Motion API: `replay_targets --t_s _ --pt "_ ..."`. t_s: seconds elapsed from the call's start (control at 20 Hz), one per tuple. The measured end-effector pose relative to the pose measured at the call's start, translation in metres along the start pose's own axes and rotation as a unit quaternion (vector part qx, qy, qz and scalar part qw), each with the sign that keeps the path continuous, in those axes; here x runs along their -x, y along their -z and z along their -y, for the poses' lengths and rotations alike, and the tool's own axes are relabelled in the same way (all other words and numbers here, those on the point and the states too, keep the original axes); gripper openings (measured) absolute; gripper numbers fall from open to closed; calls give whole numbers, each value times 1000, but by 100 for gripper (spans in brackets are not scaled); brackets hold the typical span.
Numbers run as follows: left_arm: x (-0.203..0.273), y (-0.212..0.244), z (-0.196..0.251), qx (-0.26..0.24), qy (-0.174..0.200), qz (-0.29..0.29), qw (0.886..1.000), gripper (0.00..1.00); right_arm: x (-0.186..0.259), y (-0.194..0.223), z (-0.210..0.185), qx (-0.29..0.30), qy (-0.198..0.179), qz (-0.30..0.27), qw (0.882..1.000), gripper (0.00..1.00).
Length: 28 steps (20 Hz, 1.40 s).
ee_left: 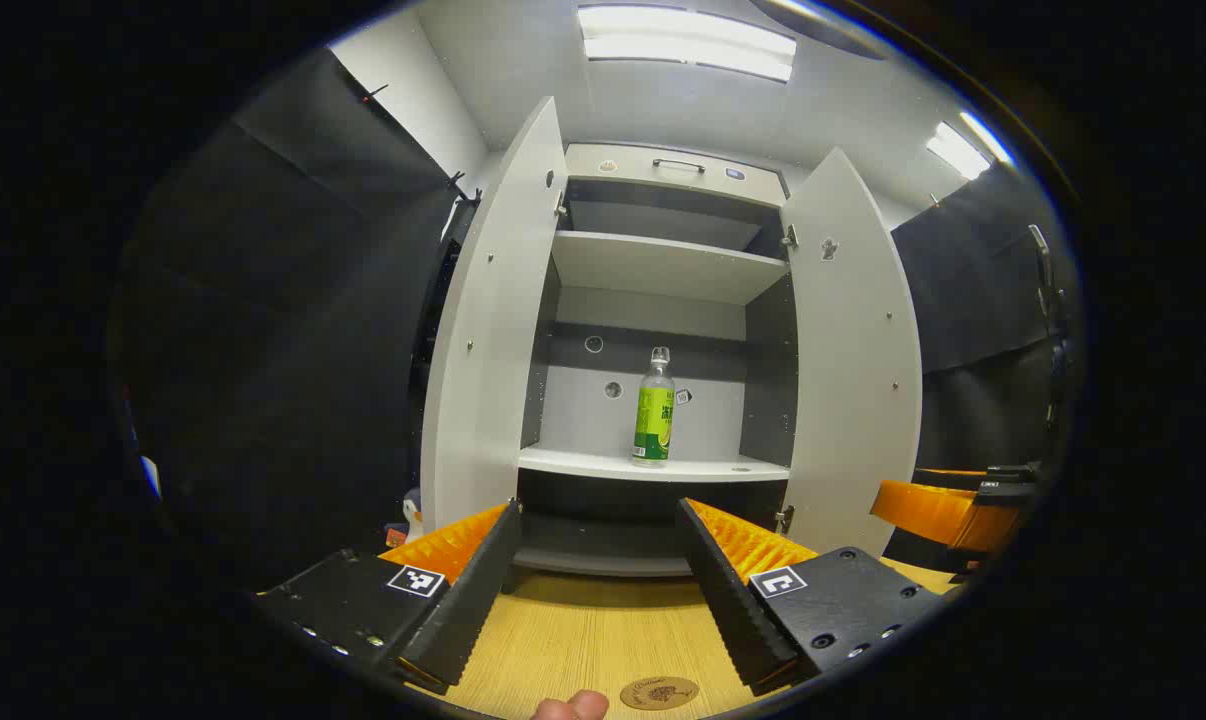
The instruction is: Grasp the bottle in the cabinet with the left hand and place it on the coaster, then close the right door with the right hand and the left door with the left hand.
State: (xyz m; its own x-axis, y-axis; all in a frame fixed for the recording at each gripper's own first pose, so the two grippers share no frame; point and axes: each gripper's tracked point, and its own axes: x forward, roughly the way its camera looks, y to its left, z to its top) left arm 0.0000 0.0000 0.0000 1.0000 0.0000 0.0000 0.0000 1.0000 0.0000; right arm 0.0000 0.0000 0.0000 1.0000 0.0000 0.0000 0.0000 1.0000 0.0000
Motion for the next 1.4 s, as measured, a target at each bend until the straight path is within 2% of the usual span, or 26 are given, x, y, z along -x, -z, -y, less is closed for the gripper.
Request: replay_targets --t_s 0.45,0.5,0.55,0.65,0.7,0.75,0.95,1.15,1.2,1.3,1.35,1.4 --pt "-5 -2 4 0 11 3 1000 95 1 2 2 -10 16 -4 1000 100" --pt "-5 -2 4 -1 13 1 1000 95 1 2 1 -10 15 -3 1000 96" --pt "-5 -1 5 -2 14 0 1000 95 2 3 2 -9 16 -3 1000 99" --pt "-5 -1 6 -2 15 -2 1000 95 3 5 2 -8 18 -6 1000 100" --pt "-5 0 6 -2 15 -3 1000 99 3 5 2 -9 18 -7 1000 100" --pt "-5 0 6 -3 14 -4 1000 95 2 5 2 -11 18 -6 1000 99" --pt "-7 1 6 -4 14 -10 1000 95 4 6 2 -11 18 -8 1000 99" --pt "-15 -8 14 3 36 0 999 95 4 5 2 -9 17 -8 1000 99" --pt "-21 -11 18 7 42 -1 999 99 3 5 2 -10 16 -8 1000 99" --pt "-38 -22 26 20 56 4 998 95 4 5 2 -9 13 -11 1000 99" --pt "-47 -30 31 26 66 11 997 99 5 5 2 -8 14 -10 1000 100" --pt "-58 -37 36 31 77 17 996 95 5 4 3 -6 16 -8 1000 96"
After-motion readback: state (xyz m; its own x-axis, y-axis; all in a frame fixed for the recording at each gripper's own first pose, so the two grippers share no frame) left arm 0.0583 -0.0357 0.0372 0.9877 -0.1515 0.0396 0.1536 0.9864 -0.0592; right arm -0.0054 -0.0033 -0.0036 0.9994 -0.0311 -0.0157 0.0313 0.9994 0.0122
